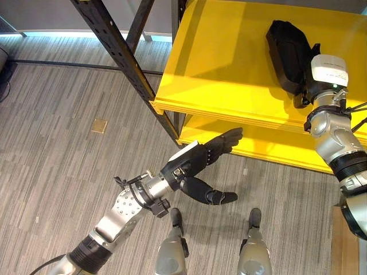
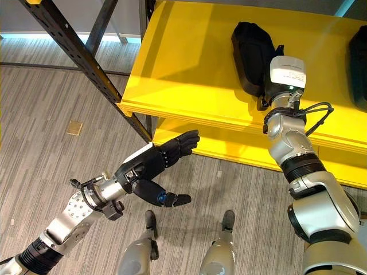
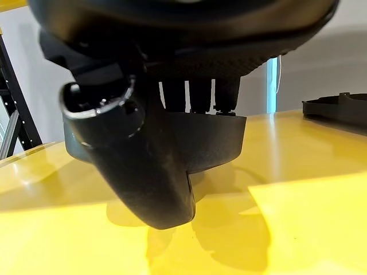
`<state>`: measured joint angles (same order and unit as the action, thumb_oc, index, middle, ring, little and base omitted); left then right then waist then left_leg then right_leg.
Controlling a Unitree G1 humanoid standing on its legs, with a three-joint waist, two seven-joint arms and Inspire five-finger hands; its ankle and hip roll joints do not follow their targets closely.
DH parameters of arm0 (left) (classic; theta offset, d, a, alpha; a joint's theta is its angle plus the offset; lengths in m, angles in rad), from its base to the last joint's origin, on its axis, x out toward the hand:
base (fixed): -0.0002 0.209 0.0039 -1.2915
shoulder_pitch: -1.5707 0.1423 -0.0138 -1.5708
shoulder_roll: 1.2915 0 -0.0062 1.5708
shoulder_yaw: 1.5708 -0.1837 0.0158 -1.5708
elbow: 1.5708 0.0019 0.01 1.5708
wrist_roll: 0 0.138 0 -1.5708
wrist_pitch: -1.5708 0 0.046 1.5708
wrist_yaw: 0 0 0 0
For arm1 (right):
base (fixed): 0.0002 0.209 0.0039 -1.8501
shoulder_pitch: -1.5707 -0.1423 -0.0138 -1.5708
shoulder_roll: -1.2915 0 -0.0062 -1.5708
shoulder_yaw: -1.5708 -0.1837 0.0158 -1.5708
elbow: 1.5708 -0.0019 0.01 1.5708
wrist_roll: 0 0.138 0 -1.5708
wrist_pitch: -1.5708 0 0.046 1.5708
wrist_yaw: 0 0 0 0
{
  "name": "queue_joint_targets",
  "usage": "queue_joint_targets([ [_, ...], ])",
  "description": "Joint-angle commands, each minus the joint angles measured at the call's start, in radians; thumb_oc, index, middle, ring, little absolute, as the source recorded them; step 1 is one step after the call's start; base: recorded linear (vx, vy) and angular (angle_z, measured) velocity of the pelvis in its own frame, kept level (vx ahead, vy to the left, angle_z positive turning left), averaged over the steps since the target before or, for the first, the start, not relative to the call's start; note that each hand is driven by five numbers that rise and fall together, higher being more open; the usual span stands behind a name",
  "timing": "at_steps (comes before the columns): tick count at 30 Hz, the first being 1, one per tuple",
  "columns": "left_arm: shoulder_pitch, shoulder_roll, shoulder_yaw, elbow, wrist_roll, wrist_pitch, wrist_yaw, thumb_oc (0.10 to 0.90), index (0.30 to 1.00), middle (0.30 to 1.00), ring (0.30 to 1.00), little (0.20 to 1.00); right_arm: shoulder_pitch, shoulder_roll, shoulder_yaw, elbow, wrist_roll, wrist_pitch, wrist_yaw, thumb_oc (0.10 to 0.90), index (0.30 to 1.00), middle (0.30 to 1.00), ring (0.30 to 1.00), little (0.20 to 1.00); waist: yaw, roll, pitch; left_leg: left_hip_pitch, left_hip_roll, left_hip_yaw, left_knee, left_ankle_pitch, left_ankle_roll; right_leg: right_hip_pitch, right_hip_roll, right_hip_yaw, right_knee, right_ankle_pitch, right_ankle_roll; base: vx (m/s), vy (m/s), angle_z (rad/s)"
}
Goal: Move parts from the plastic box to the shelf.
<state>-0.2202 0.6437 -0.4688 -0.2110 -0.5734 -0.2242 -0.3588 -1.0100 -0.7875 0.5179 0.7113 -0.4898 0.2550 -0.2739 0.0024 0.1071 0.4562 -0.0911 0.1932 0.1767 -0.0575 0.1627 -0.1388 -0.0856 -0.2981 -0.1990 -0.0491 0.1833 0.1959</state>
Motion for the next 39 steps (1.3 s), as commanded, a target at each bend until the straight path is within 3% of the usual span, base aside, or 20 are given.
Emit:
queue_joint_targets([
  [1,-0.027,-0.035,0.025,-0.152,-0.009,-0.096,-0.005,0.9,1.0,1.0,1.0,1.0,-0.194,-0.025,0.01,0.017,-0.008,0.038,-0.049,0.4,0.3,0.3,0.3,0.3,0.014,-0.012,-0.022,0.03,0.008,-0.019,0.079,-0.191,0.045,-0.126,0.002,0.089,0.15,-0.132,-0.021,0.0,0.0,0.0],
  [24,-0.05,-0.067,-0.007,-0.153,0.013,-0.094,0.032,0.9,1.0,1.0,1.0,1.0,-0.268,0.006,-0.051,0.094,0.147,0.123,-0.158,0.4,0.3,0.3,0.3,0.3,-0.006,0.032,0.013,0.004,-0.02,-0.008,0.093,-0.2,0.051,-0.155,-0.003,0.113,0.167,-0.145,-0.028,0.0,0.005,-0.02],
  [35,-0.048,-0.071,-0.013,-0.158,0.017,-0.103,0.044,0.9,1.0,1.0,1.0,1.0,-0.299,-0.029,-0.054,0.122,0.163,0.158,-0.168,0.4,0.3,0.3,0.3,0.3,-0.019,0.046,0.023,-0.003,-0.028,0.001,0.096,-0.201,0.051,-0.172,-0.003,0.122,0.181,-0.151,-0.031,0.0,0.003,-0.02],
  [39,-0.046,-0.065,-0.008,-0.156,0.007,-0.108,0.04,0.9,1.0,1.0,1.0,1.0,-0.294,-0.049,-0.05,0.146,0.112,0.134,-0.153,0.4,0.3,0.3,0.3,0.3,-0.022,0.049,0.021,0.001,-0.028,0.003,0.093,-0.201,0.052,-0.171,-0.003,0.124,0.18,-0.152,-0.031,0.0,0.0,0.0],
])
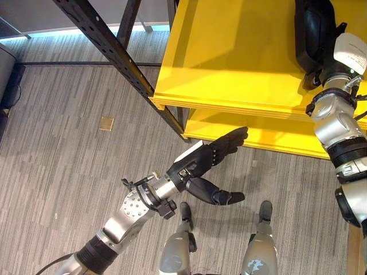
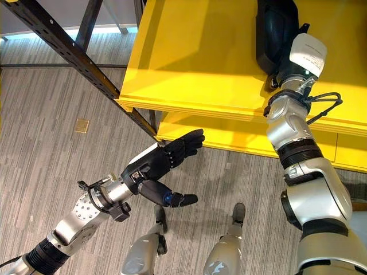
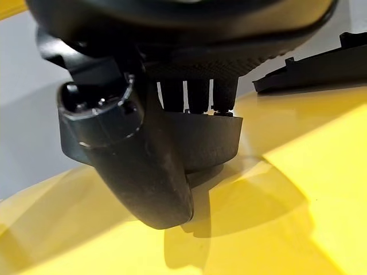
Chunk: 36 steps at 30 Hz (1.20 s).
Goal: Move parts from the plastic box to the shelf.
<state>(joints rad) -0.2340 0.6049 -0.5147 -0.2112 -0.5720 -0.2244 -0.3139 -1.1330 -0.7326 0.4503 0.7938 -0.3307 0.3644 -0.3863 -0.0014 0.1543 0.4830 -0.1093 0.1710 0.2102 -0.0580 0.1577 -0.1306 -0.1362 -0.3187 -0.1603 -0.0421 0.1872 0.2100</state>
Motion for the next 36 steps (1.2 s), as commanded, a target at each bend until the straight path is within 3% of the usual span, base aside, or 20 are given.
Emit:
queue_joint_targets([
  [1,-0.032,-0.026,0.035,-0.155,0.001,-0.108,-0.006,0.9,1.0,1.0,1.0,1.0,-0.174,-0.107,0.029,0.072,-0.067,0.022,-0.039,0.4,0.3,0.3,0.3,0.3,-0.018,0.003,-0.007,0.02,-0.006,-0.03,0.093,-0.195,0.044,-0.119,0.017,0.085,0.173,-0.156,-0.045,0.0,0.0,0.0],
  [10,-0.028,-0.016,0.033,-0.155,-0.002,-0.122,-0.013,0.9,1.0,1.0,1.0,1.0,-0.188,-0.137,0.065,0.096,-0.105,0.002,-0.002,0.4,0.3,0.3,0.3,0.3,-0.014,-0.002,-0.007,0.015,-0.005,-0.033,0.101,-0.199,0.044,-0.121,0.015,0.079,0.177,-0.157,-0.045,0.0,0.0,0.0],
  [12,-0.027,-0.013,0.034,-0.157,-0.005,-0.122,-0.017,0.9,1.0,1.0,1.0,1.0,-0.189,-0.141,0.078,0.098,-0.112,-0.011,0.02,0.641,0.638,0.638,0.638,0.638,-0.012,-0.004,-0.006,0.013,-0.005,-0.034,0.102,-0.199,0.044,-0.122,0.015,0.078,0.178,-0.157,-0.044,0.0,0.0,0.0],
  [13,-0.026,-0.012,0.034,-0.157,-0.006,-0.123,-0.022,0.9,1.0,1.0,1.0,1.0,-0.187,-0.141,0.086,0.101,-0.127,-0.021,0.033,0.869,0.956,0.956,0.956,0.956,-0.01,-0.007,-0.006,0.013,-0.004,-0.034,0.102,-0.199,0.044,-0.121,0.016,0.076,0.177,-0.156,-0.045,0.0,0.0,0.0],
  [14,-0.026,-0.012,0.033,-0.156,-0.005,-0.123,-0.023,0.9,1.0,1.0,1.0,1.0,-0.188,-0.14,0.09,0.101,-0.134,-0.023,0.035,0.9,1.0,1.0,1.0,1.0,-0.01,-0.008,-0.006,0.013,-0.003,-0.034,0.102,-0.199,0.044,-0.12,0.016,0.076,0.176,-0.156,-0.045,-0.01,-0.043,0.0],
  [29,-0.031,0.008,0.039,-0.149,-0.012,-0.125,-0.052,0.9,1.0,1.0,1.0,1.0,-0.192,-0.146,0.182,0.064,-0.26,-0.09,0.168,0.9,1.0,1.0,1.0,1.0,-0.001,-0.035,-0.008,0.004,0.005,-0.044,0.112,-0.199,0.048,-0.114,0.023,0.073,0.175,-0.154,-0.043,0.0,-0.005,0.0],
  [36,-0.026,0.018,0.052,-0.151,-0.017,-0.12,-0.077,0.9,1.0,1.0,1.0,1.0,-0.167,-0.154,0.203,0.02,-0.268,-0.065,0.215,0.9,1.0,1.0,1.0,1.0,0.0,-0.048,-0.01,0.004,0.009,-0.044,0.113,-0.198,0.05,-0.109,0.027,0.075,0.17,-0.15,-0.041,0.0,0.0,0.0],
])
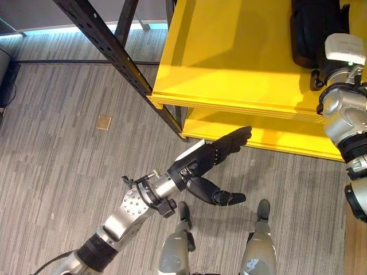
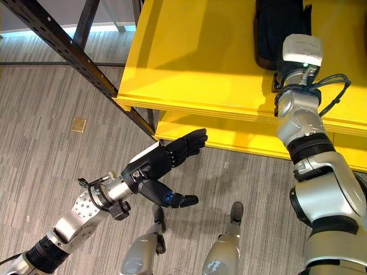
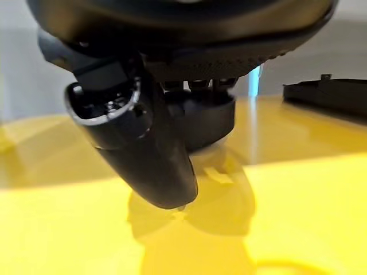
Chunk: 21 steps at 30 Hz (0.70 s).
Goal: Move parts from the plastic box to the shelf.
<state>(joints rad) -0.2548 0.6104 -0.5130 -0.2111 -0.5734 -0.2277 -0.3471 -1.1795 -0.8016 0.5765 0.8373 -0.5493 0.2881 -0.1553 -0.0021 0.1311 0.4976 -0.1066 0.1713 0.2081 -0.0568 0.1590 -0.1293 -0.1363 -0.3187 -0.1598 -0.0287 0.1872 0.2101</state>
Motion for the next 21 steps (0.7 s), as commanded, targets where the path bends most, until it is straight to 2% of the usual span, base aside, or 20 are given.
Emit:
queue_joint_targets([
  [1,-0.004,0.016,0.053,-0.154,-0.013,-0.119,-0.047,0.9,1.0,1.0,1.0,1.0,-0.114,-0.083,0.079,-0.023,-0.05,0.009,-0.002,0.9,1.0,1.0,1.0,1.0,0.002,-0.028,-0.024,0.0,0.01,-0.044,0.114,-0.2,0.049,-0.106,0.028,0.074,0.156,-0.15,-0.042,0.0,0.0,0.0],
  [2,-0.004,0.018,0.053,-0.154,-0.013,-0.12,-0.047,0.9,1.0,1.0,1.0,1.0,-0.114,-0.082,0.08,-0.023,-0.048,0.008,0.001,0.9,1.0,1.0,1.0,1.0,0.002,-0.029,-0.025,0.0,0.01,-0.044,0.114,-0.2,0.049,-0.106,0.029,0.074,0.156,-0.15,-0.042,0.0,0.0,0.0],
  [4,-0.008,0.019,0.056,-0.155,-0.017,-0.115,-0.042,0.9,1.0,1.0,1.0,1.0,-0.114,-0.076,0.086,-0.029,-0.064,0.002,0.101,0.9,1.0,1.0,1.0,1.0,0.004,-0.033,-0.025,-0.002,0.01,-0.048,0.117,-0.202,0.049,-0.105,0.03,0.074,0.156,-0.152,-0.042,0.0,0.0,0.0],
  [5,-0.007,0.018,0.06,-0.153,-0.017,-0.113,-0.046,0.9,1.0,1.0,1.0,1.0,-0.108,-0.08,0.091,-0.035,-0.059,-0.002,0.112,0.9,1.0,1.0,1.0,1.0,0.004,-0.035,-0.024,-0.003,0.01,-0.048,0.117,-0.201,0.049,-0.105,0.031,0.074,0.156,-0.151,-0.042,0.0,0.0,0.0],
  [7,-0.006,0.019,0.065,-0.151,-0.012,-0.111,-0.052,0.9,1.0,1.0,1.0,1.0,-0.098,-0.083,0.107,-0.052,-0.048,0.004,0.114,0.9,1.0,1.0,1.0,1.0,0.005,-0.04,-0.023,-0.004,0.013,-0.046,0.118,-0.199,0.049,-0.105,0.032,0.074,0.157,-0.15,-0.043,0.0,-0.021,0.0],
  [12,0.001,0.023,0.085,-0.158,-0.008,-0.098,-0.065,0.9,1.0,1.0,1.0,1.0,-0.087,-0.077,0.1,-0.067,-0.051,0.068,0.138,0.9,1.0,1.0,1.0,1.0,0.008,-0.055,-0.022,-0.008,0.018,-0.051,0.127,-0.202,0.051,-0.104,0.04,0.075,0.164,-0.154,-0.046,0.01,-0.024,0.01],
  [21,0.005,0.024,0.09,-0.168,-0.001,-0.092,-0.073,0.9,1.0,1.0,1.0,1.0,-0.079,-0.077,0.078,-0.054,-0.048,0.053,0.103,0.9,1.0,1.0,1.0,1.0,0.011,-0.058,-0.022,-0.009,0.017,-0.053,0.129,-0.202,0.053,-0.096,0.042,0.073,0.157,-0.152,-0.045,-0.01,-0.005,0.03],
])
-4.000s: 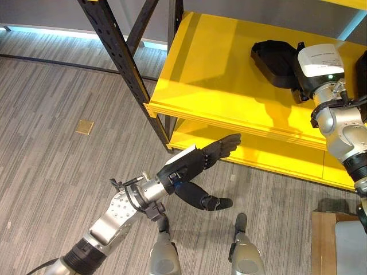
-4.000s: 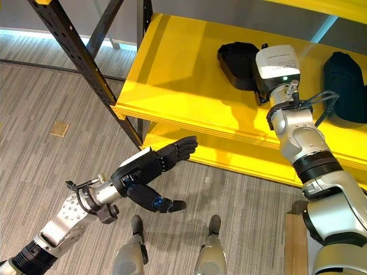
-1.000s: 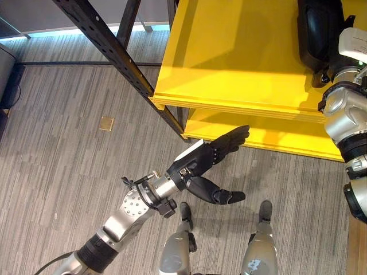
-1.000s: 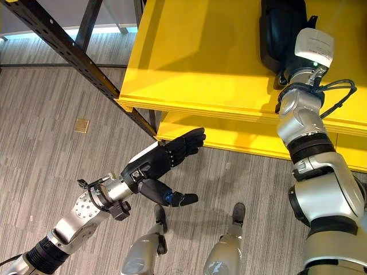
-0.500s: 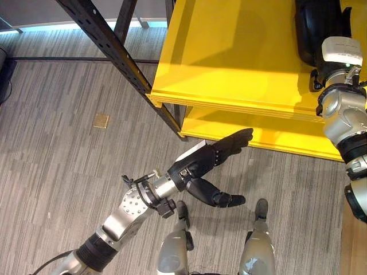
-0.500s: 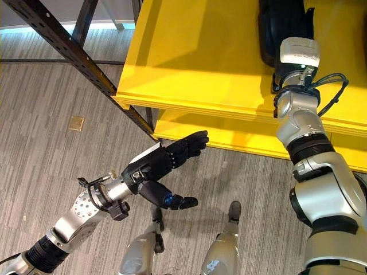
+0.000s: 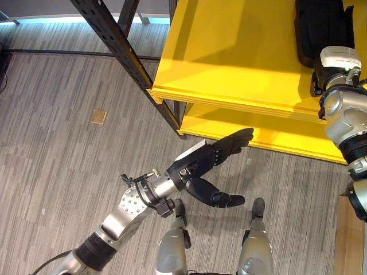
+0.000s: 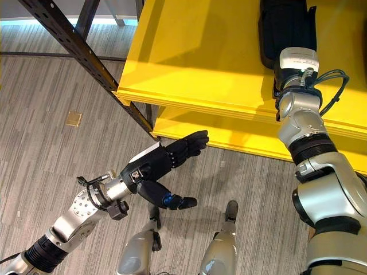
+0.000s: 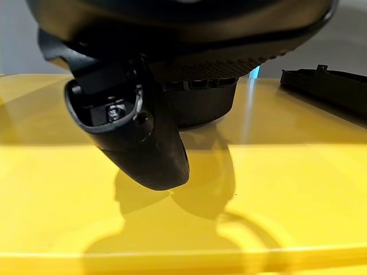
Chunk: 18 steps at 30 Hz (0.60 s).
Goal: Move parts from the plastic box to the shelf.
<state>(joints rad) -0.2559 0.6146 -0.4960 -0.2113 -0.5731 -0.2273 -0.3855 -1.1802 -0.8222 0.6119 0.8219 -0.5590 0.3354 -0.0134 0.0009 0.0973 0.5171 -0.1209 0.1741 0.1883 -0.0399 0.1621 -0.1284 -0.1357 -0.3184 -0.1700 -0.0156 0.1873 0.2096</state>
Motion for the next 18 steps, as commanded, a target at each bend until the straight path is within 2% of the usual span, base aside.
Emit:
queue_joint_targets([
  [1,0.009,0.021,0.076,-0.168,-0.002,-0.095,-0.035,0.9,1.0,1.0,1.0,1.0,-0.072,-0.057,0.037,-0.042,-0.042,-0.002,-0.035,0.9,1.0,1.0,1.0,1.0,0.007,-0.024,-0.042,0.005,0.015,-0.033,0.112,-0.205,0.053,-0.097,0.043,0.083,0.144,-0.152,-0.045,0.0,0.0,0.0],
  [18,0.014,0.018,0.092,-0.177,0.006,-0.085,-0.026,0.9,1.0,1.0,1.0,1.0,-0.021,-0.055,-0.015,-0.155,0.002,0.041,0.026,0.9,1.0,1.0,1.0,1.0,-0.009,-0.029,-0.05,0.019,0.014,-0.025,0.107,-0.206,0.056,-0.084,0.05,0.095,0.136,-0.152,-0.049,0.0,0.0,0.0],
])
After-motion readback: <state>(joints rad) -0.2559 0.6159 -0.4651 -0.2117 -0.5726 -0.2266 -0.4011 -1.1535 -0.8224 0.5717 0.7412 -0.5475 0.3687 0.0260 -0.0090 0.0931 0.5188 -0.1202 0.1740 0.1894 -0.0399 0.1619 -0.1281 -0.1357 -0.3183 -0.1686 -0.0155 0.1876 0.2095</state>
